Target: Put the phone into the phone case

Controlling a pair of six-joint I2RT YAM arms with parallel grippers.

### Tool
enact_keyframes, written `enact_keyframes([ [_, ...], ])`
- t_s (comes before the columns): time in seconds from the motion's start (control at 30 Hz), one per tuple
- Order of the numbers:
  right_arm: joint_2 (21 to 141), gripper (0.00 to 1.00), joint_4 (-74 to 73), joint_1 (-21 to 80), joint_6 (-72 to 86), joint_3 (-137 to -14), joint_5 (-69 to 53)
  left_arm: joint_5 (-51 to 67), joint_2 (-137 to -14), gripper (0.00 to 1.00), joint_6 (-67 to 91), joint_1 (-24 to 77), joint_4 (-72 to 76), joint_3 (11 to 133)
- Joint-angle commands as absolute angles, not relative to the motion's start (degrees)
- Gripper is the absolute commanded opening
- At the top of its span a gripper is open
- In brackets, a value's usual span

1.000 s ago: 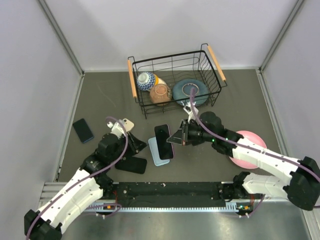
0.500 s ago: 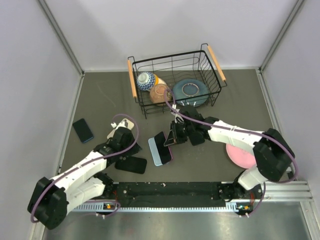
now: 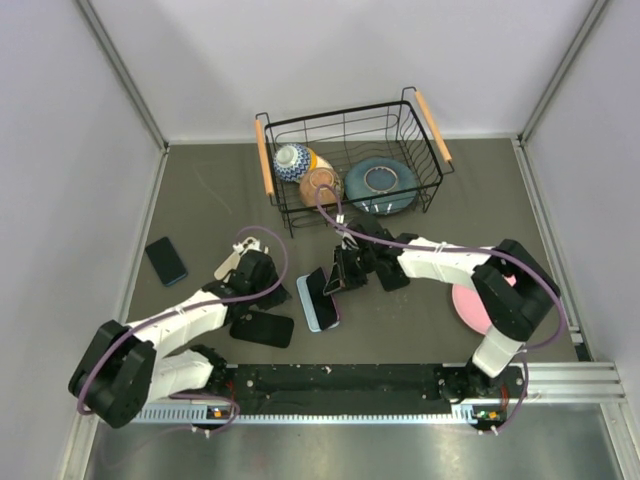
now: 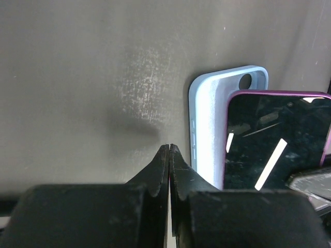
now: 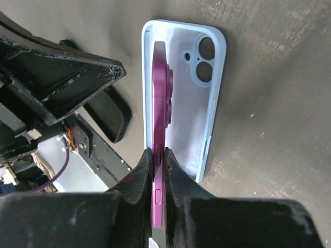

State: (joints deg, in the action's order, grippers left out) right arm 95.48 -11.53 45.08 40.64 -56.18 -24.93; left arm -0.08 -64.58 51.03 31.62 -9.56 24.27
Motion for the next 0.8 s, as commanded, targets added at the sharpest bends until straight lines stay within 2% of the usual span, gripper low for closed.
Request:
enact_keyframes([
  [0.0, 97.0, 0.00, -6.2, 44.6, 42.2, -59.2, -25.8, 2.3, -66.4, 0.00, 50.4, 31.4, -4.8, 25.7],
  [0.77, 100.9, 0.00, 5.1, 44.0, 49.5, -53.5, -24.3, 9.0, -67.1, 0.00, 53.7, 31.9, -0.4, 19.5],
])
